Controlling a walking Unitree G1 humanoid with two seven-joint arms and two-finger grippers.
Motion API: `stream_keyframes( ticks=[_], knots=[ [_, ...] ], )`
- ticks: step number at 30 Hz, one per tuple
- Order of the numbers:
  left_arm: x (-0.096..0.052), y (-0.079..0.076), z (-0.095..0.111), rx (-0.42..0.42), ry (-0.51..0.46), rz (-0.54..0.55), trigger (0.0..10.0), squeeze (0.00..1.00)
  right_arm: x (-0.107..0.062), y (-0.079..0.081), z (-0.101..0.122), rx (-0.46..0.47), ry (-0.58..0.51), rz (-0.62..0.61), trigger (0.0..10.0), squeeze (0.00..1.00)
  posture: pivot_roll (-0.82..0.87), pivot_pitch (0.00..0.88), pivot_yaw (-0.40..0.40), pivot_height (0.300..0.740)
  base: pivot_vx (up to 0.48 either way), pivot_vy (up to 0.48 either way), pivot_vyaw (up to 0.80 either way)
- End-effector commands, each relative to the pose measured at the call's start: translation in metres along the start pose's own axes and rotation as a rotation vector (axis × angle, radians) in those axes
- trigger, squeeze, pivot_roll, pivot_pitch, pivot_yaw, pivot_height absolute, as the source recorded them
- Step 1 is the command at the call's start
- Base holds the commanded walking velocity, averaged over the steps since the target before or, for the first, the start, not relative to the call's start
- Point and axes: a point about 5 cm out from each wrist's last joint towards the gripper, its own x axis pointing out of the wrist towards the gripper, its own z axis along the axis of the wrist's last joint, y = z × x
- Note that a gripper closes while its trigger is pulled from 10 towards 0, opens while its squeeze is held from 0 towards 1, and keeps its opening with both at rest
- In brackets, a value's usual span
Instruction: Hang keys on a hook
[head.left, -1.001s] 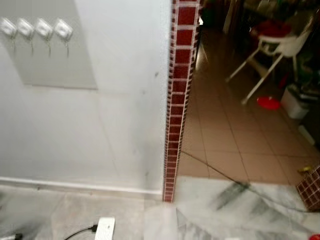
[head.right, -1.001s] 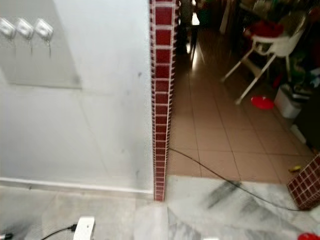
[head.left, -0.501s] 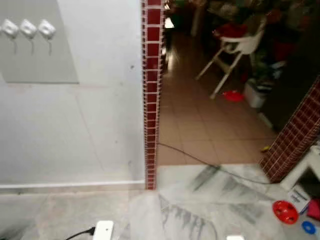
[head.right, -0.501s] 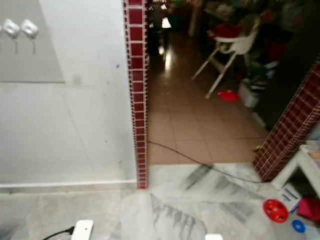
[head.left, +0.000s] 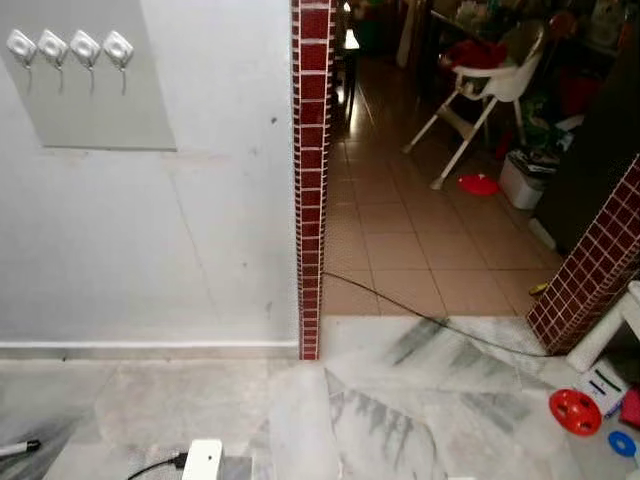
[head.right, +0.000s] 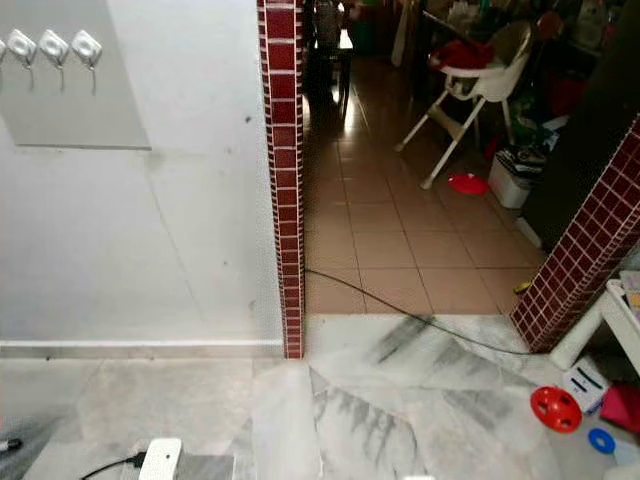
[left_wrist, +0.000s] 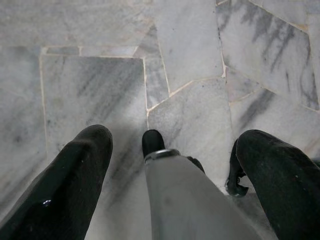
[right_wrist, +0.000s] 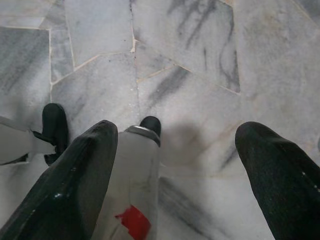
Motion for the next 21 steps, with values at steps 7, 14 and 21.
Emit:
stream_keyframes(
  ticks=[7,14,21],
  knots=[
    [0.0006,-0.0008,0.0039,0.008,-0.012,0.0,10.0,0.0,0.0002,-0.0023,0.0021,0.001,-0.004,-0.004,10.0,0.0,-0.03,0.0,0.014,0.74,0.0,0.0,0.0],
    [0.0006,-0.0001,0.0054,0.009,-0.019,0.002,10.0,0.0,0.0006,-0.0018,0.0037,-0.002,-0.008,-0.003,10.0,0.0,-0.04,0.0,0.019,0.74,0.0,0.0,0.43],
    [0.0006,0.0001,0.0062,0.011,-0.023,0.003,10.0,0.0,0.0008,-0.0005,0.0037,0.0,-0.007,-0.002,10.0,0.0,-0.04,0.0,0.02,0.74,0.0,0.0,0.8]
  ],
)
